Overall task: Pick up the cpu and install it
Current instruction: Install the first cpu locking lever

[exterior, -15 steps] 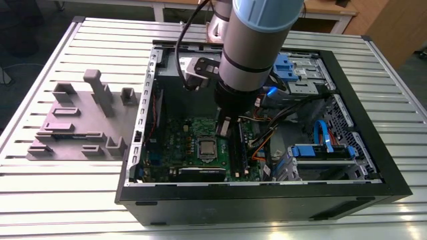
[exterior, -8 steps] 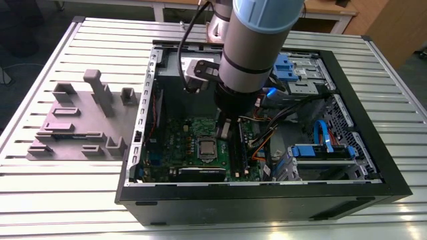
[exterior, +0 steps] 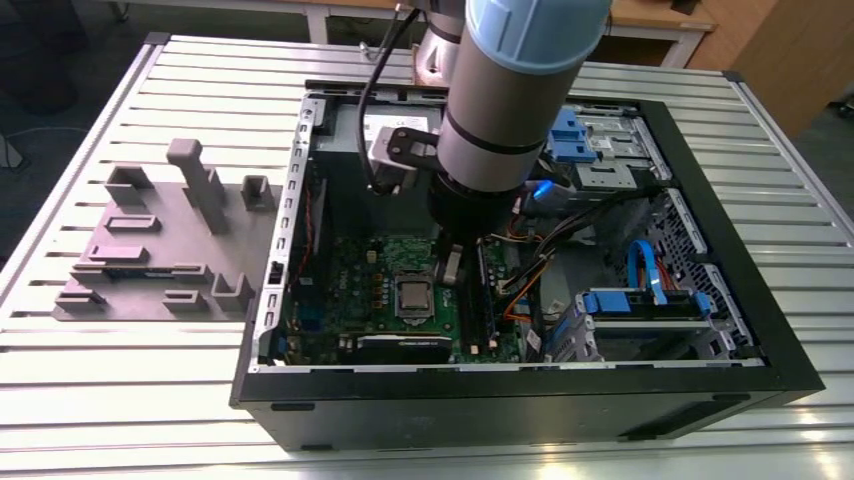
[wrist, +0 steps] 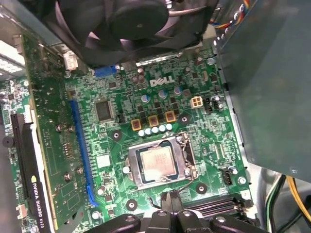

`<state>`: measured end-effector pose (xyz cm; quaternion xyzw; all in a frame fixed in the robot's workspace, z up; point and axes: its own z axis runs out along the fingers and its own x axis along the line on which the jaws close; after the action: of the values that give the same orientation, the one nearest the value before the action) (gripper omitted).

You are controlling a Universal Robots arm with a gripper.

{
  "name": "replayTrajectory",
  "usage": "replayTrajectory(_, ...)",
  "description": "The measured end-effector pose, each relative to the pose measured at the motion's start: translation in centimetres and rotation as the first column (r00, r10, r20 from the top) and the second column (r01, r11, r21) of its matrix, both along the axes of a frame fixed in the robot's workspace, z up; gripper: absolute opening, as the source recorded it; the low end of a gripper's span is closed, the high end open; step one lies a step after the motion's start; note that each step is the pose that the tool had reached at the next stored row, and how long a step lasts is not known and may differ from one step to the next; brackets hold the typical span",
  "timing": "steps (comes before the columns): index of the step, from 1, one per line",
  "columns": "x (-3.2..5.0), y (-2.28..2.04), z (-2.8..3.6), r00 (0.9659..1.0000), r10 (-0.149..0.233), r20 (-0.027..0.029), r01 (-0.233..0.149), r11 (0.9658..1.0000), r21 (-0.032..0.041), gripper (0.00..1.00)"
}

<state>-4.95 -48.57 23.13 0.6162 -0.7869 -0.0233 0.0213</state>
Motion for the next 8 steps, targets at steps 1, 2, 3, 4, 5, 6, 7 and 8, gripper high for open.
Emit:
replayTrajectory(1,0.00,-0.06,-0.08,1.0000,0.002,-0.0001,-0.002,1.0000,-0.0002,0.10)
replayTrajectory(2,0.00,-0.13,-0.16,1.0000,0.004,-0.0001,-0.004,1.0000,-0.0003,0.10)
replayTrajectory(3,-0.01,-0.20,-0.26,1.0000,0.005,0.0000,-0.005,1.0000,-0.0002,0.10)
replayTrajectory(4,-0.01,-0.25,-0.36,1.0000,0.007,0.0001,-0.007,1.0000,-0.0001,0.10)
replayTrajectory(5,-0.01,-0.32,-0.45,1.0000,0.009,0.0000,-0.009,1.0000,-0.0002,0.10)
replayTrajectory(6,-0.01,-0.40,-0.53,0.9999,0.011,0.0000,-0.011,0.9999,-0.0001,0.10)
replayTrajectory(7,-0.01,-0.50,-0.59,0.9999,0.013,0.0001,-0.013,0.9999,0.0000,0.10)
replayTrajectory(8,-0.02,-0.58,-0.63,0.9999,0.016,0.0000,-0.016,0.9999,-0.0001,0.10)
